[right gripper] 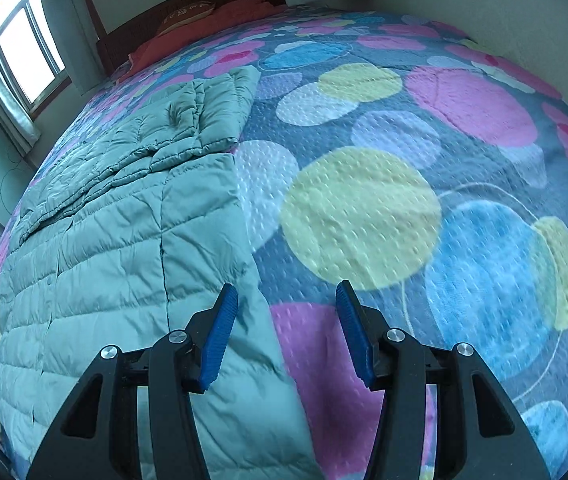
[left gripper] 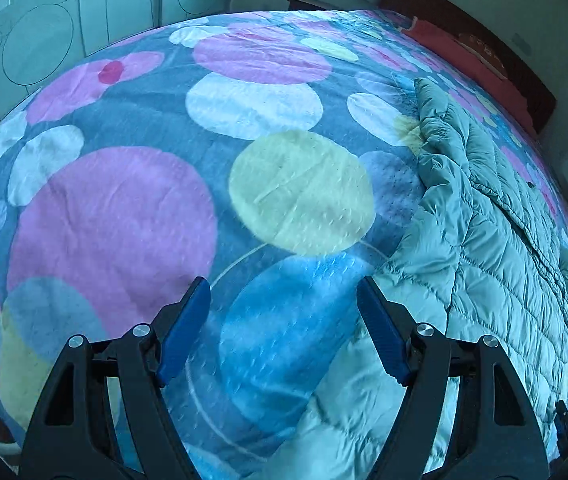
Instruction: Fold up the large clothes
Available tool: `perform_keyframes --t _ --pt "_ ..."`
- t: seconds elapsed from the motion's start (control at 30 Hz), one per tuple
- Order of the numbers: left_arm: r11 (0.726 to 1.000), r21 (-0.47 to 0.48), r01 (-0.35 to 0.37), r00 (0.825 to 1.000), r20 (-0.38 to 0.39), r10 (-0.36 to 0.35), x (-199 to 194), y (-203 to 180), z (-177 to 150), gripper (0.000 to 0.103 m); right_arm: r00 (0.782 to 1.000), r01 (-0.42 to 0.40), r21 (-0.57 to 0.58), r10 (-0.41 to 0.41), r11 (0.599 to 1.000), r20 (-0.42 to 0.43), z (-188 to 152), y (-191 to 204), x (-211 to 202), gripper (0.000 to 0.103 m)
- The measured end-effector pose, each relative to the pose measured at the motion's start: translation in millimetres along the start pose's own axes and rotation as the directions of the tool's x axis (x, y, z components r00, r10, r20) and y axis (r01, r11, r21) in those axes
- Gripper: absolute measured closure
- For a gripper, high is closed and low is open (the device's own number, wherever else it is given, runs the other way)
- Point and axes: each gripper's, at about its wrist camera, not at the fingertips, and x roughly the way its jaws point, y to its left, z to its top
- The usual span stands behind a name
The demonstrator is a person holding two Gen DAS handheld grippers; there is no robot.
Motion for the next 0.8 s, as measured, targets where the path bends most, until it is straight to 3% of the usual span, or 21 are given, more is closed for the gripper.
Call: perform_keyframes --t 0.27,0.47,0.8 --pt "0.986 -0.130 0.102 0.993 -0.046 -0.109 -29 20 -39 0.027 0.997 -0.077 0.101 0.079 0.992 -0.015 -32 -22 -24 0.051" --pt "0.962 -0.191 0.196 0.970 -0.103 -0.218 -40 17 -68 0.027 0.992 -0.121 0.151 0.126 0.981 -0.023 -58 -30 -39 0.051" --pt "0.937 -0.211 0.277 0.952 -0.075 -0.298 -41 4 -82 0.028 0.966 -0.243 0.226 0.257 0.943 -0.034 -90 -27 -54 0.051"
